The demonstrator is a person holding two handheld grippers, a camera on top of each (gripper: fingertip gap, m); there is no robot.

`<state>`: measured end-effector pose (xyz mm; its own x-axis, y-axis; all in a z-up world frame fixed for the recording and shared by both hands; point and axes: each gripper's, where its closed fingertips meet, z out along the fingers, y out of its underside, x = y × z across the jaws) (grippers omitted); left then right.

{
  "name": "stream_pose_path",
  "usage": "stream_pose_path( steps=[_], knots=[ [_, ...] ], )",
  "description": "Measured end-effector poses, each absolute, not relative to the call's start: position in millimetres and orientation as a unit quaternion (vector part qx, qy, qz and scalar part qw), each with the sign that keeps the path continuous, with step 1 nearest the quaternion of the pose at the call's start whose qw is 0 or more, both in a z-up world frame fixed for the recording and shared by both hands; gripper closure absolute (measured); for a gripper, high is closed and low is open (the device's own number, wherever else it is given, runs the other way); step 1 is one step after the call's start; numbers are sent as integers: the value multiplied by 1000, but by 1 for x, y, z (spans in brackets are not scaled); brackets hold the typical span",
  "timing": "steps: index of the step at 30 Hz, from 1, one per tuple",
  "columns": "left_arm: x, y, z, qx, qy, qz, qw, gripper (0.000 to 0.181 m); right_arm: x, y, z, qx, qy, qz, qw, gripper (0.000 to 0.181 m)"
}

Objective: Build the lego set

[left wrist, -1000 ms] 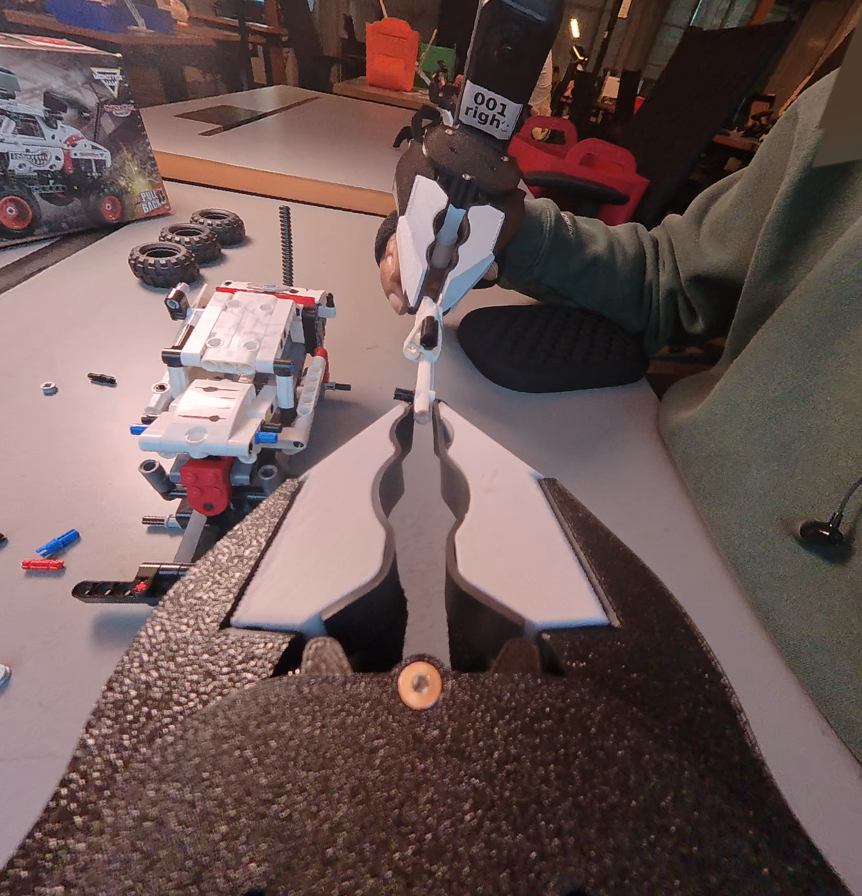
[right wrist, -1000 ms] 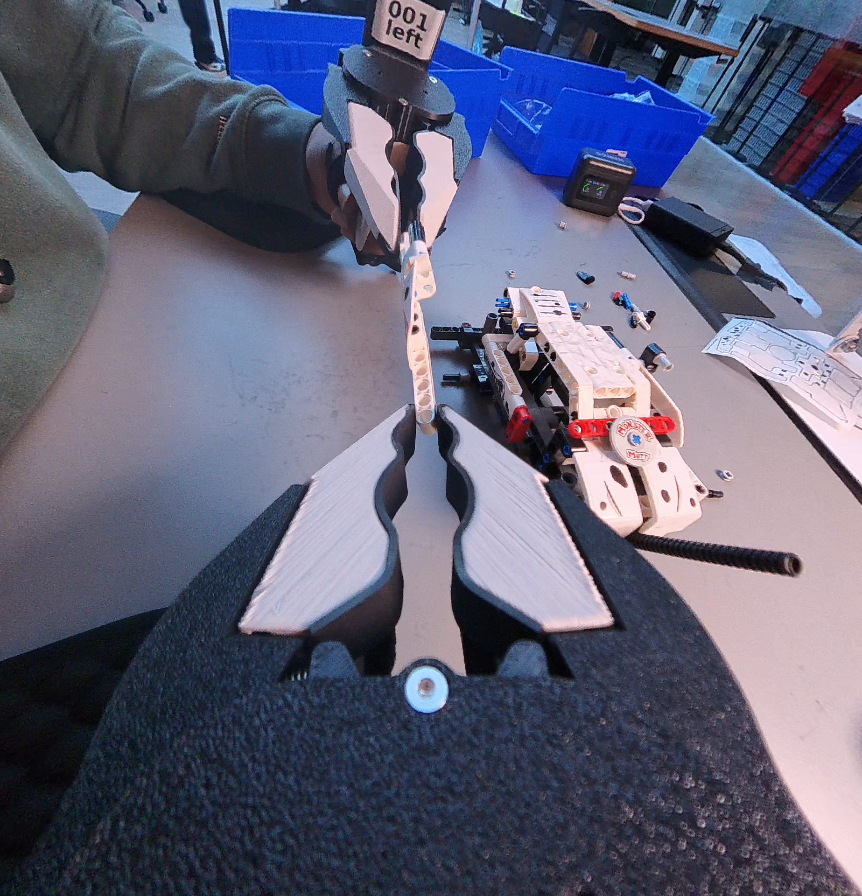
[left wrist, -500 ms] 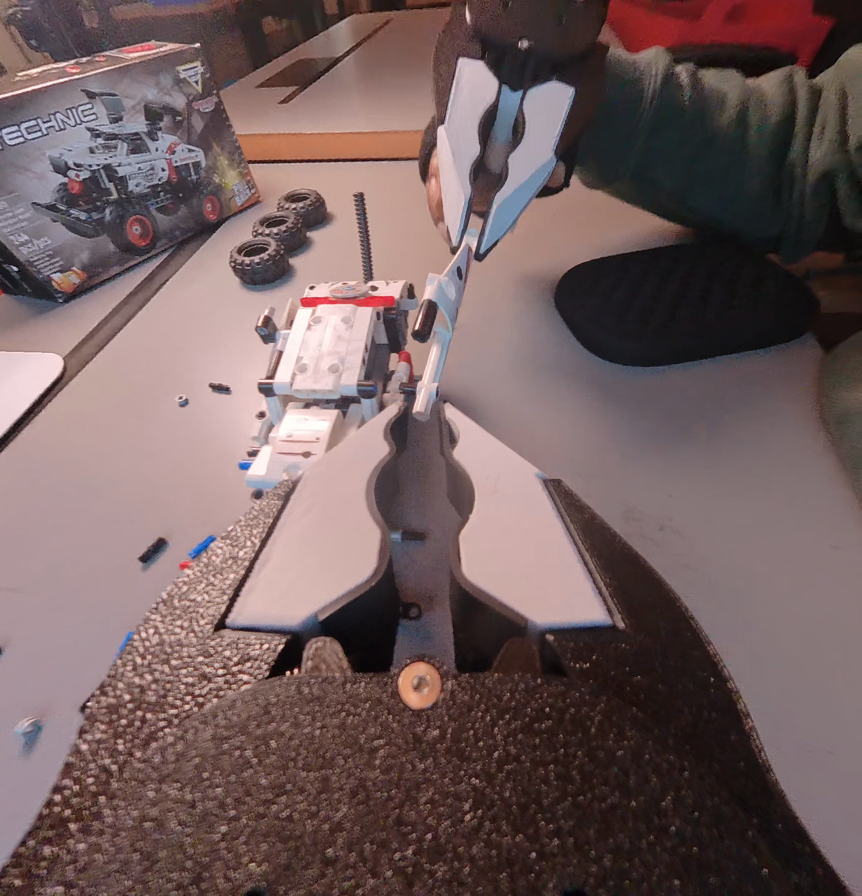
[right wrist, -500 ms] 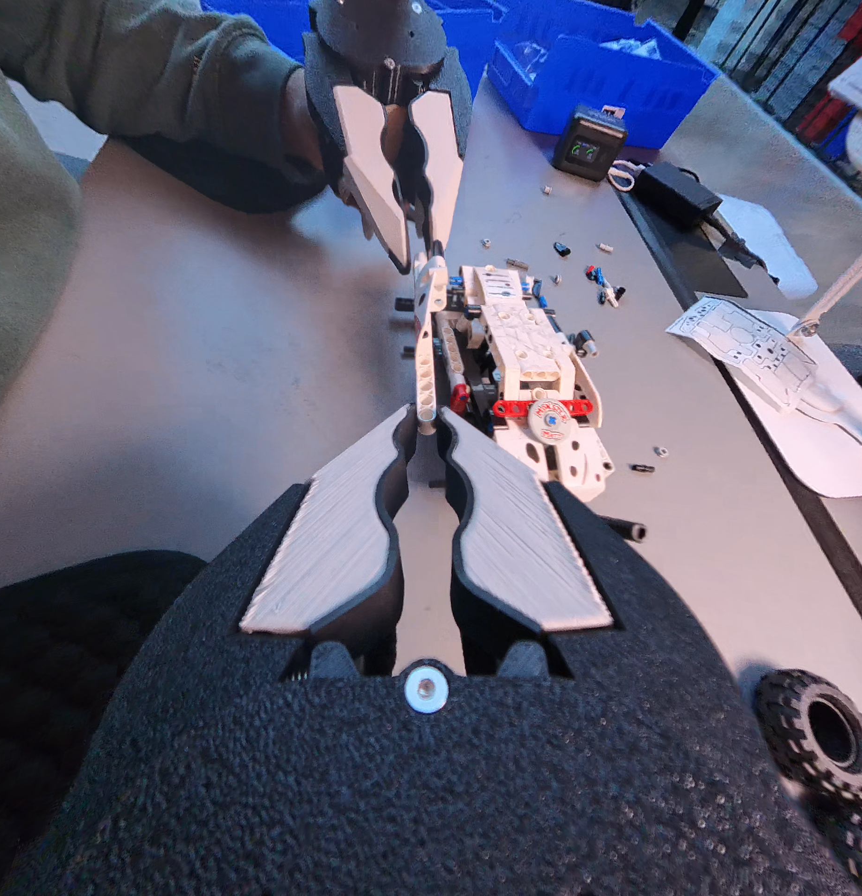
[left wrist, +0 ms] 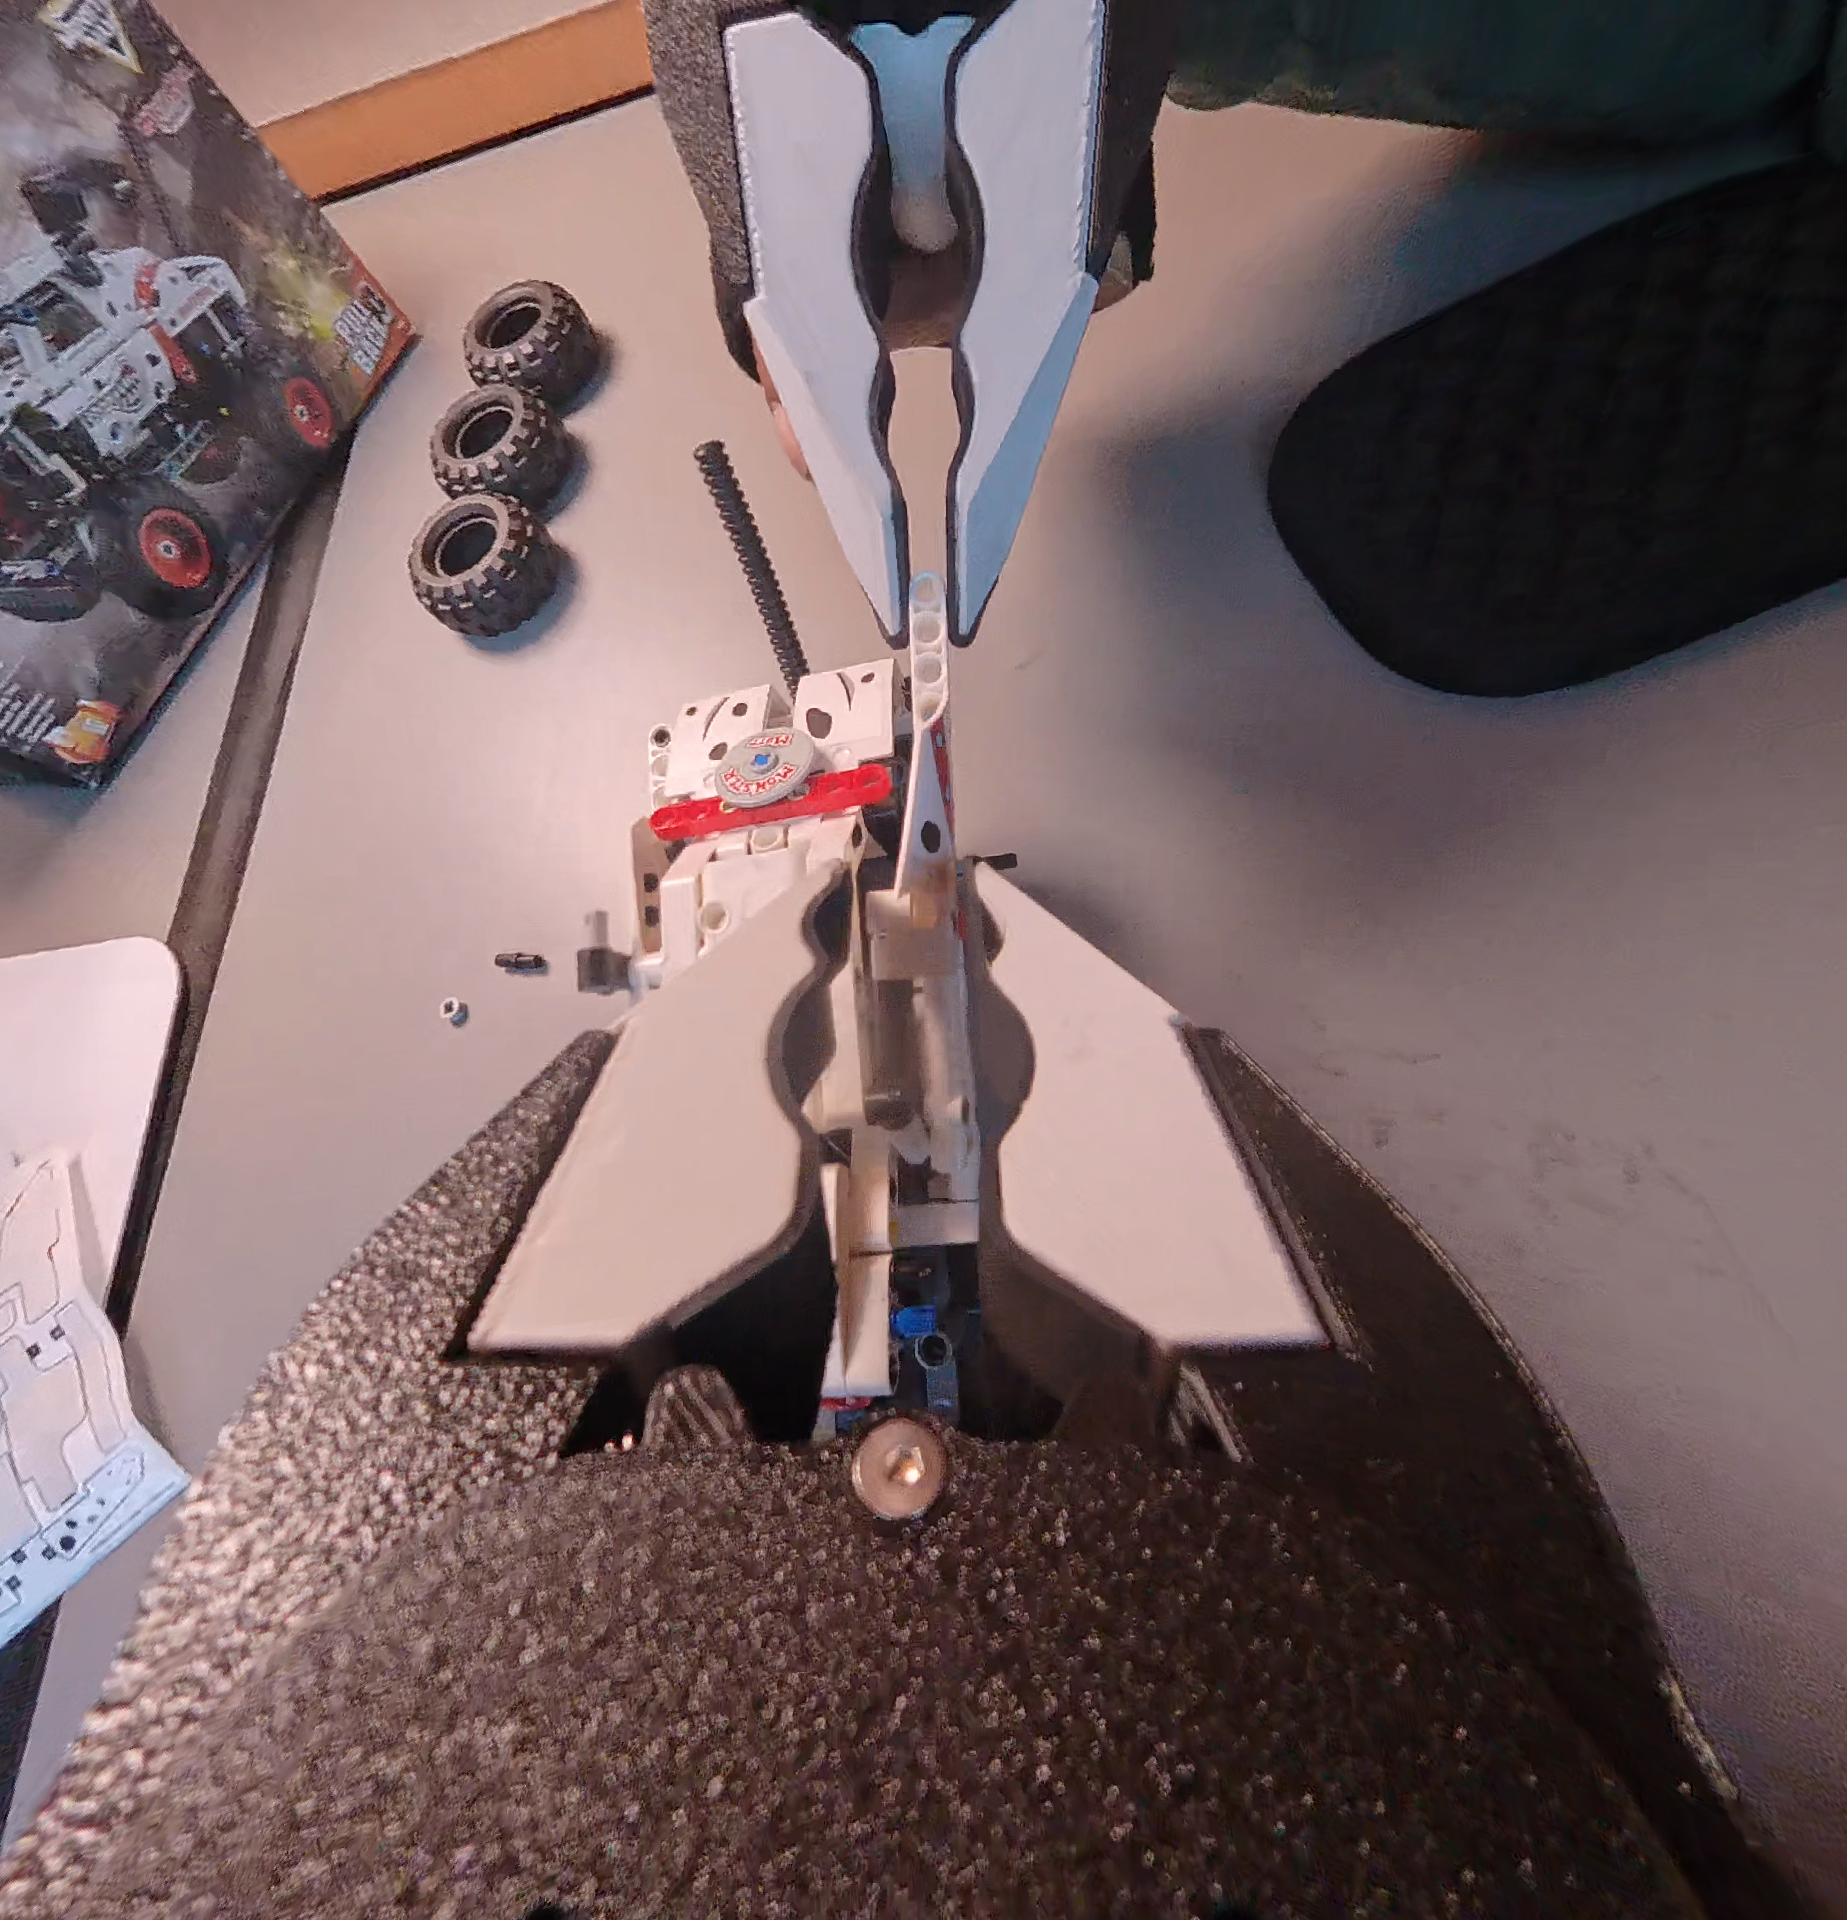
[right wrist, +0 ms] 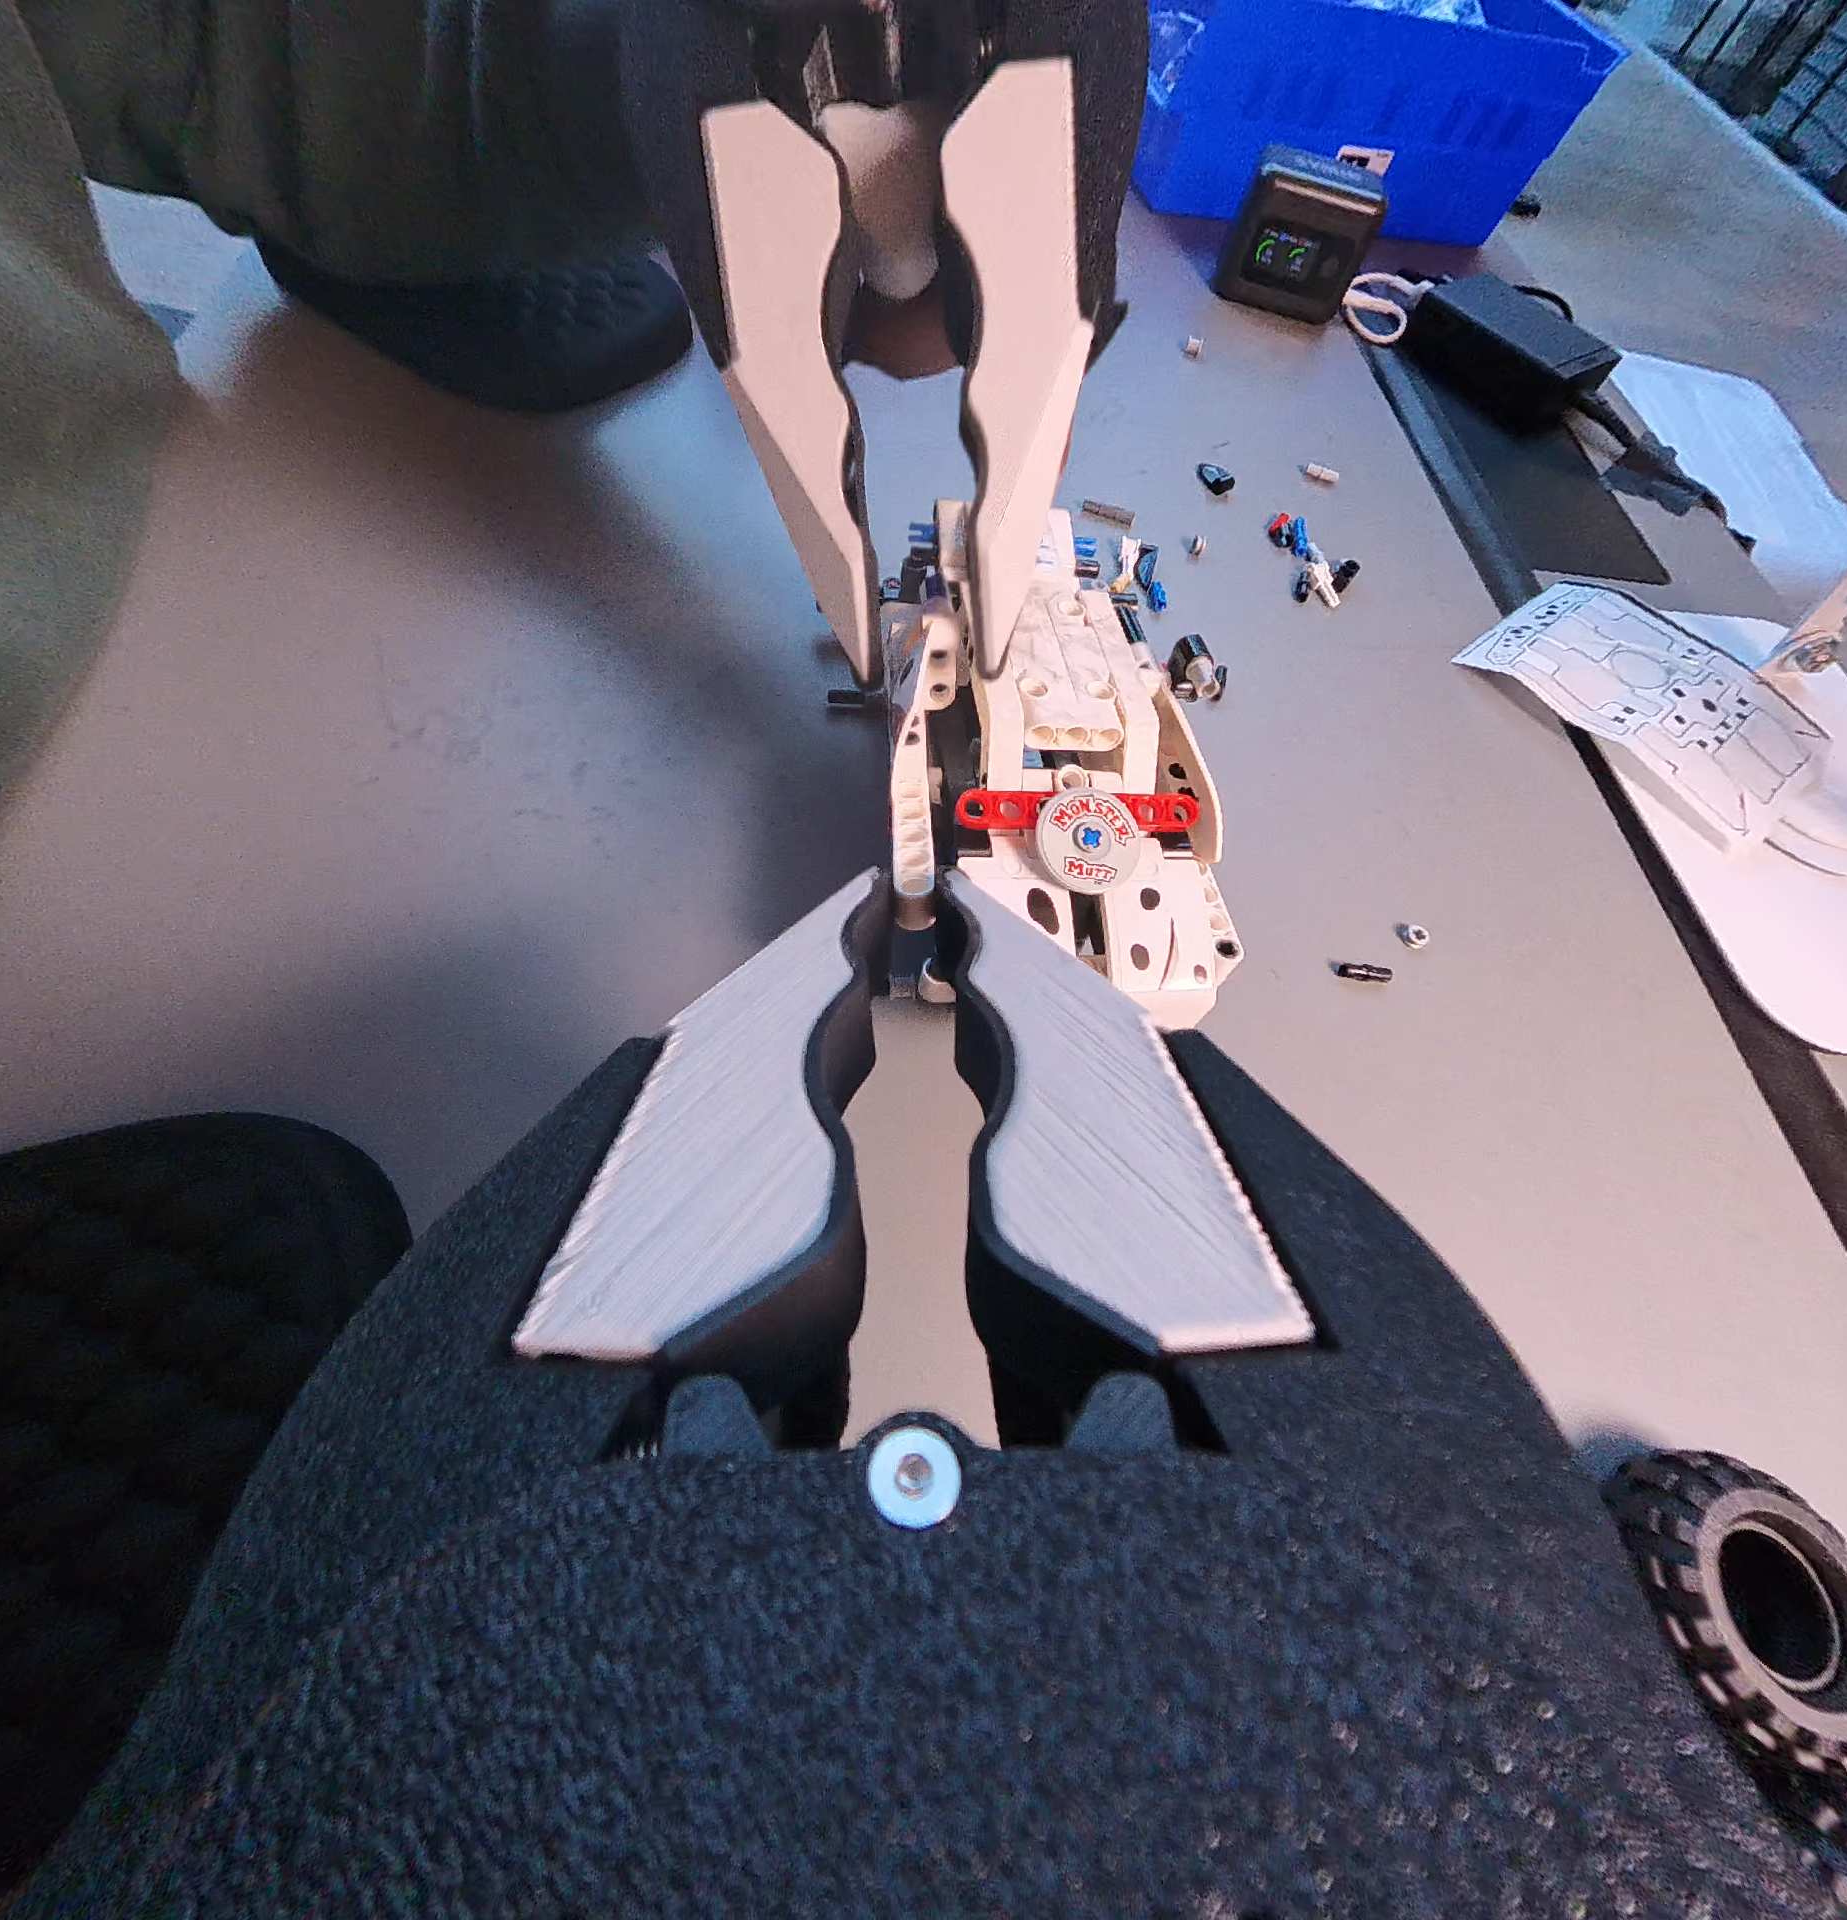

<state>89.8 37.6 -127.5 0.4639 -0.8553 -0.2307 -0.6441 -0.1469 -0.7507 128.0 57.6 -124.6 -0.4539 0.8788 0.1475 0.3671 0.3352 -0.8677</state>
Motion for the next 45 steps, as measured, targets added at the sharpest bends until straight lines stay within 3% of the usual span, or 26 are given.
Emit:
stream_pose_path(
  steps=[8,23,29,34,36,45],
  knots=[
    [93,41,-130,-783,483,-176,349,170,125,67,-122,-416,-723,392,388,172],
    [84,22,-120,-835,508,-191,92,178,129,69,-132,-291,-760,114,570,146],
    [85,23,-129,-833,516,-200,12,179,127,65,-126,-292,-736,143,595,141],
    [90,20,-130,-818,531,-223,21,179,125,58,-118,-351,-720,248,544,154],
    [90,18,-129,-812,538,-226,19,179,122,59,-121,-373,-719,274,519,168],
    [103,21,-118,-799,519,-297,65,178,132,59,-109,-428,-678,469,369,171]
  ],
)
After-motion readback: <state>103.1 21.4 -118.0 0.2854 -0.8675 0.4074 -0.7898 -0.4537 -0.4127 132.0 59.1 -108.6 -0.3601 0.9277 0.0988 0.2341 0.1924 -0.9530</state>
